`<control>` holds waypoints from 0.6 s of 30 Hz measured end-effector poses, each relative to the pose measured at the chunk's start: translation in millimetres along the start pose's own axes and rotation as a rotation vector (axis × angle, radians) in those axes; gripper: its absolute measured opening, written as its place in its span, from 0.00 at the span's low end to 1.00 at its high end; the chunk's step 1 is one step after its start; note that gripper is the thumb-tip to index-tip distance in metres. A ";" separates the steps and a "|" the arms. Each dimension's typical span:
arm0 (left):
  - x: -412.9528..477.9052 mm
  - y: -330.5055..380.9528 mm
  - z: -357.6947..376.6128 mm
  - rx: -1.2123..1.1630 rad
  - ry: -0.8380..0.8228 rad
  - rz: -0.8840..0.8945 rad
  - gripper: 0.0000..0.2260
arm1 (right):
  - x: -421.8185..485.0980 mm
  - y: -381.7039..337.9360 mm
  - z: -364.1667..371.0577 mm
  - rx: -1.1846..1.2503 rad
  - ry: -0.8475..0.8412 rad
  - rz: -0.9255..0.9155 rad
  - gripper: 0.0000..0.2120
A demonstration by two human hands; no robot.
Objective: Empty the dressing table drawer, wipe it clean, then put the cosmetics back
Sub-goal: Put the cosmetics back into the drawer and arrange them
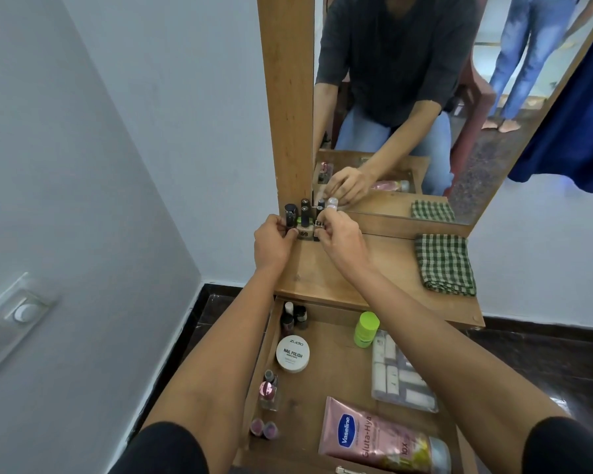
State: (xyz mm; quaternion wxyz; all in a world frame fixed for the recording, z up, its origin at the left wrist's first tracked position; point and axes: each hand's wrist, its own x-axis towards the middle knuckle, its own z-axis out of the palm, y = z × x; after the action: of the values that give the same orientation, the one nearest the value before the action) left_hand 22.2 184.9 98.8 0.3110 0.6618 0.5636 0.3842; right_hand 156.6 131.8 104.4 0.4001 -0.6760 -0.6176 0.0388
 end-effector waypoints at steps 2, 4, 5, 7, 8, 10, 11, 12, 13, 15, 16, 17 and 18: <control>-1.4 -1.1 -0.6 0.007 -0.004 0.011 0.08 | 0.4 0.0 0.8 0.014 0.011 0.011 0.06; -3.1 -2.9 -0.9 0.001 -0.007 0.016 0.08 | 1.2 -0.3 1.5 0.012 0.016 0.020 0.05; -3.9 -3.9 -1.0 -0.005 -0.006 0.017 0.08 | 1.7 -0.7 1.5 0.004 0.017 0.019 0.05; -5.5 -5.5 -0.6 -0.009 0.001 0.016 0.08 | 2.4 -1.3 1.2 -0.011 0.016 0.015 0.06; -6.1 -5.8 -0.4 -0.010 0.004 0.015 0.08 | 2.5 -1.8 0.9 -0.019 0.013 0.014 0.07; -6.9 -5.8 -0.5 -0.013 0.005 0.014 0.08 | 2.5 -2.5 0.2 -0.031 0.008 0.016 0.08; -7.2 -5.5 -0.7 -0.018 0.003 0.013 0.08 | 2.4 -2.7 -0.1 -0.038 0.008 0.016 0.09; -7.5 -5.4 -0.9 -0.022 0.002 0.013 0.07 | 2.3 -3.2 -0.5 -0.044 0.012 0.012 0.11; -7.7 -5.5 -1.2 -0.026 0.001 0.014 0.07 | 2.5 -3.9 -1.2 -0.047 0.019 0.003 0.13; -8.7 -6.4 -1.8 -0.036 0.002 0.014 0.07 | 4.6 -6.0 -2.2 -0.050 0.029 -0.043 0.17; -9.1 -7.0 -2.1 -0.041 0.003 0.013 0.07 | 6.4 -7.1 -2.2 -0.059 0.022 -0.072 0.19; -9.8 -7.4 -2.8 -0.044 0.003 0.012 0.07 | 8.5 -8.2 -1.9 -0.074 0.003 -0.095 0.20; -10.6 -7.8 -3.6 -0.046 0.003 0.010 0.07 | 10.7 -9.7 -1.5 -0.092 -0.022 -0.111 0.22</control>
State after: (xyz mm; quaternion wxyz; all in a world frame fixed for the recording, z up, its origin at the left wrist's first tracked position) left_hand 14.4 175.8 92.3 0.3235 0.6566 0.5518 0.3997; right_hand 152.1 139.4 115.8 0.3636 -0.6577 -0.6597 -0.0047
